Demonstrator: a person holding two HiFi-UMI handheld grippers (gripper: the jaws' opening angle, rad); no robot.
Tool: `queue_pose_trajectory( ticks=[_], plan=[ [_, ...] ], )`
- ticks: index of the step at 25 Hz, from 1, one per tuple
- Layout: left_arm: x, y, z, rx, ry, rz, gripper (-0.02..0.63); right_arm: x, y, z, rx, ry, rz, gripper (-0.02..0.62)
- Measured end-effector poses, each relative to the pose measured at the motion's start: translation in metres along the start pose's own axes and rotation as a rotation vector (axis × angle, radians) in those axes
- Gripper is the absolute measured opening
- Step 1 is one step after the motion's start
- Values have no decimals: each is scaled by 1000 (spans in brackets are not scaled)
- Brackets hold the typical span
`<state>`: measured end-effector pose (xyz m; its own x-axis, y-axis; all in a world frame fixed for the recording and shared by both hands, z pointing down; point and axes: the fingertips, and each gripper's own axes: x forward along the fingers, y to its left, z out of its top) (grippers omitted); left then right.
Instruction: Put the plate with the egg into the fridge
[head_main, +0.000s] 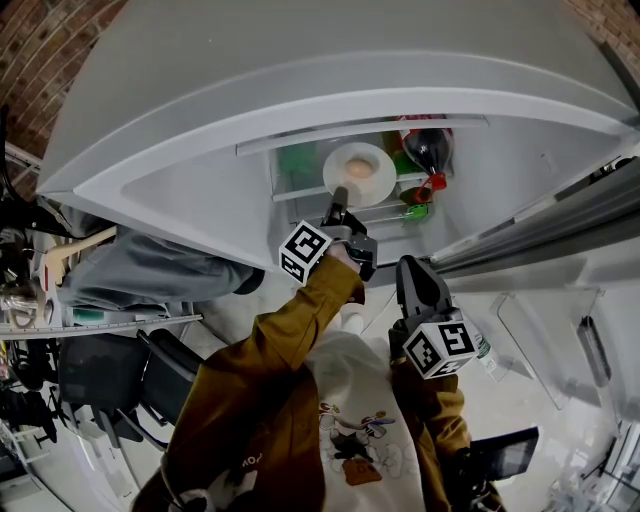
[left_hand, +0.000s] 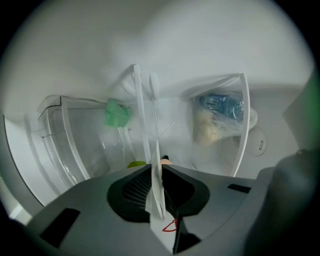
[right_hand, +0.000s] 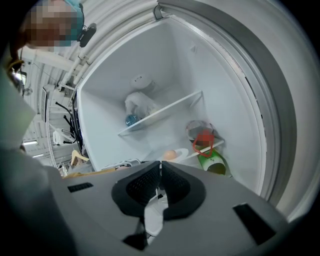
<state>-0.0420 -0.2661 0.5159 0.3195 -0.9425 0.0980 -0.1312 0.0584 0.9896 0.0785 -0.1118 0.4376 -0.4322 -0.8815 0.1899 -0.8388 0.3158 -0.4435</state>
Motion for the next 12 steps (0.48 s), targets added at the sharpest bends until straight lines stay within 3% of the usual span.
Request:
queue_pose_trajectory(
  ticks=[4, 12],
  plan=[
    [-1, 3, -1, 8, 11, -1, 121, 0, 2, -1, 1, 2, 5, 6],
    [-16, 2, -9, 15, 52, -27, 124, 1, 4, -2, 4, 1, 14, 6]
  ],
)
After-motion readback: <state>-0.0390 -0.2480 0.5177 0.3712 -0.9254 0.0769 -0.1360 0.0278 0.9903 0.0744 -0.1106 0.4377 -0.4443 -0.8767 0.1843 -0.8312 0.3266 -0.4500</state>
